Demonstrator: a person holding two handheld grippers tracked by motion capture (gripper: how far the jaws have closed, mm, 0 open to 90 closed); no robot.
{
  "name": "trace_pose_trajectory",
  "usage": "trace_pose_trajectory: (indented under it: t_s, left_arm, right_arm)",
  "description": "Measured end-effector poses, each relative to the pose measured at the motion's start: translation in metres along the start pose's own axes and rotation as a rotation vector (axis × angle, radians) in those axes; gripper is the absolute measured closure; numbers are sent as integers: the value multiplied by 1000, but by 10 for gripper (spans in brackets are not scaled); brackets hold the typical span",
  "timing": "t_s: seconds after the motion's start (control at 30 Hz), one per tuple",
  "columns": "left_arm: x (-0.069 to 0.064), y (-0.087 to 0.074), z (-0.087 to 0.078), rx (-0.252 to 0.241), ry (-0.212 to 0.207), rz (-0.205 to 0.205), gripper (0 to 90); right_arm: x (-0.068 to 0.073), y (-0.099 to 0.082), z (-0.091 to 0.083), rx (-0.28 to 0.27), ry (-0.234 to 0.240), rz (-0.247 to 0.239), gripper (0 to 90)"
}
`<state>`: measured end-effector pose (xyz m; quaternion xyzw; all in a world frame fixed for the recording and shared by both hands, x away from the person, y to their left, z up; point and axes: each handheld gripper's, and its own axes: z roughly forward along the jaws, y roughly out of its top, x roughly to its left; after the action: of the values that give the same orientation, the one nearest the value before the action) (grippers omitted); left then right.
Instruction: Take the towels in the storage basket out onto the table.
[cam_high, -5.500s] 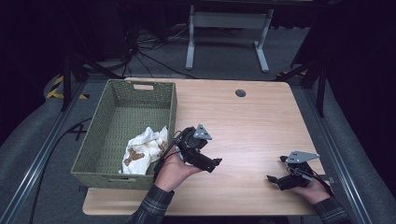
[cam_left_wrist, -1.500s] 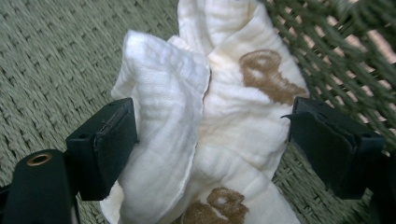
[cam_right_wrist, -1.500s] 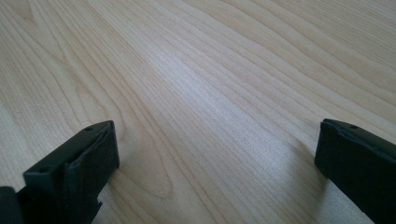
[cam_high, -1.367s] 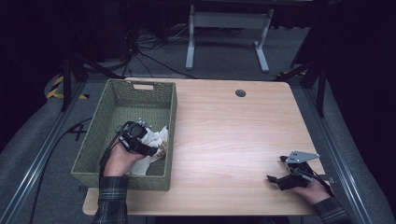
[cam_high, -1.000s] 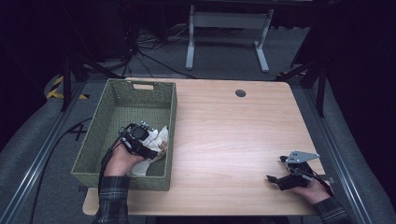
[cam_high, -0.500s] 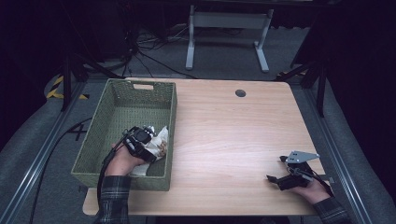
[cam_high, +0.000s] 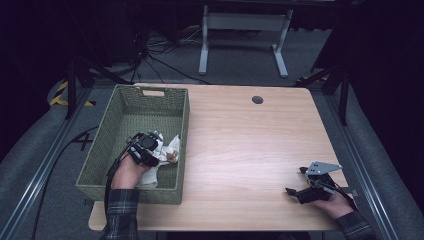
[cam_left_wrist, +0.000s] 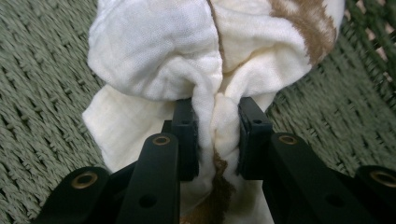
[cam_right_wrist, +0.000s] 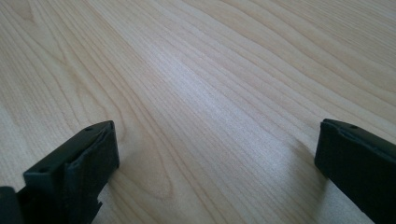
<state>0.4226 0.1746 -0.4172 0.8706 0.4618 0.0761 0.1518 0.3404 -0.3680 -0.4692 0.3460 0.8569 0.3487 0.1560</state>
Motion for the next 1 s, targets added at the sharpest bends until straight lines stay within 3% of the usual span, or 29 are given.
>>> trace_pose_trajectory:
  t_s: [0.1, 0.5, 0.63, 0.7, 0.87, 1.0]
  left_arm:
    - [2, -1, -4, -39, -9, -16, 737]
    - [12, -6, -25, -232, -120, -81, 742]
    - [15, -8, -31, -276, -123, -102, 746]
    - [17, -10, -38, -332, -152, -117, 746]
    - [18, -12, -49, -386, -138, -118, 750]
    - [20, -13, -61, -450, -168, -121, 753]
  right_arm:
    - [0, 0, 0, -1, -1, 1, 1]
    - [0, 0, 0, 0, 0, 1, 1]
    - [0, 0, 0, 0, 0, 1, 1]
    - [0, 0, 0, 0, -1, 1, 1]
    - [0, 0, 0, 0, 0, 1, 1]
    - [0, 0, 0, 0, -2, 2, 1]
